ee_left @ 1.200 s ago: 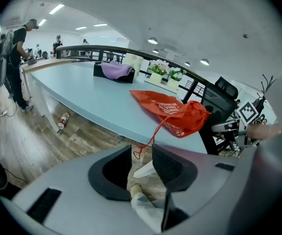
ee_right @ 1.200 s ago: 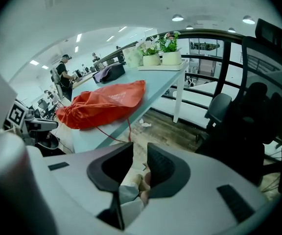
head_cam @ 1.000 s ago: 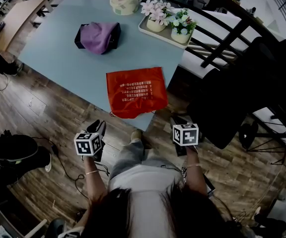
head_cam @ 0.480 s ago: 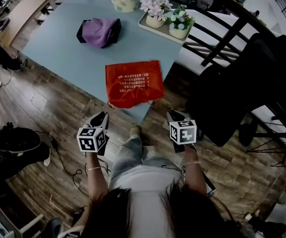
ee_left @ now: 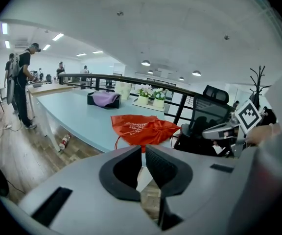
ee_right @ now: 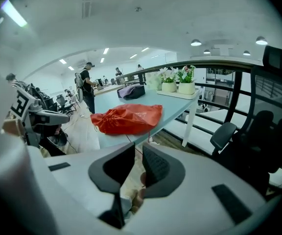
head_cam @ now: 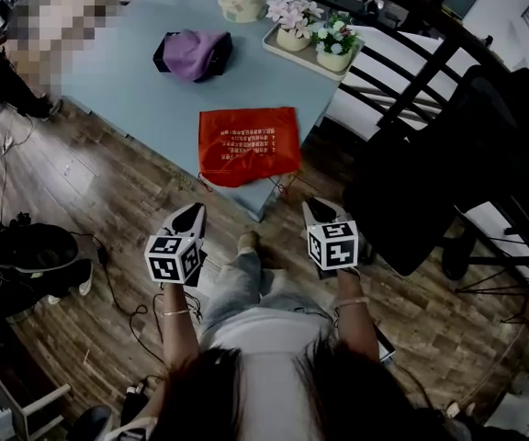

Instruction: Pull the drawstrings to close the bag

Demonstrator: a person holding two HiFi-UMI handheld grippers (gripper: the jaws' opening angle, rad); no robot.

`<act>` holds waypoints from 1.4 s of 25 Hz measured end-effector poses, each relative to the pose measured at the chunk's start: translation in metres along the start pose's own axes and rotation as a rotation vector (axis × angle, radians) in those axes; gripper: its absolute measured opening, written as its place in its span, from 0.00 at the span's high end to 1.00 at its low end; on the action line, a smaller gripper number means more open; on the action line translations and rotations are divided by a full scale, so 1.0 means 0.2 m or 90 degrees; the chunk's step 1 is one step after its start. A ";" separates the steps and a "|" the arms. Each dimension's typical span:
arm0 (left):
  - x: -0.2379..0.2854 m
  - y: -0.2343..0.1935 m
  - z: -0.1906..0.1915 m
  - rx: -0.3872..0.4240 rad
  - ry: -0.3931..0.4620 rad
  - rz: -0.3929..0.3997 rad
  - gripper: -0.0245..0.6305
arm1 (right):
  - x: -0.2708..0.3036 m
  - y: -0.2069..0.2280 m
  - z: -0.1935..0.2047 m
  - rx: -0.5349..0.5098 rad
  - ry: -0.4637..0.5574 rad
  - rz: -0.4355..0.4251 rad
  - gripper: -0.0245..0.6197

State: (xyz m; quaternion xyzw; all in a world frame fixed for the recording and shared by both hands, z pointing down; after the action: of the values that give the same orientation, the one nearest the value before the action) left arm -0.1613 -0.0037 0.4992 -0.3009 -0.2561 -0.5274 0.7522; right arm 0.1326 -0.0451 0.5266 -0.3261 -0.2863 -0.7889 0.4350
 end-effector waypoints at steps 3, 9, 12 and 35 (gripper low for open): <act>-0.03 0.05 -0.02 0.006 0.015 0.002 0.91 | -0.04 -0.01 -0.02 -0.016 0.022 0.001 0.87; -0.07 0.11 -0.12 0.021 0.057 0.016 0.93 | -0.10 -0.03 -0.09 -0.043 0.067 0.007 0.90; -0.10 0.17 -0.19 0.042 0.077 0.021 0.93 | -0.14 -0.05 -0.12 -0.056 0.093 0.006 0.91; -0.53 0.25 -0.26 0.125 0.209 0.004 0.93 | -0.55 -0.45 -0.25 -0.153 0.302 0.072 0.92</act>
State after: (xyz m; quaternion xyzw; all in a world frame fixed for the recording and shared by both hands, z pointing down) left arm -0.1439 0.0392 0.3806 -0.1368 -0.1790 -0.5398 0.8111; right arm 0.0856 0.0144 0.3965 -0.1972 -0.0620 -0.8459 0.4917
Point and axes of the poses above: the fingertips, and each gripper's own axes: x forward along the fingers, y to its right, z out of its underside, the point moved 6 cm from there along -x, backward along the fingers, and after that the axes turned 11 degrees about -y, right-handed, at the moved point
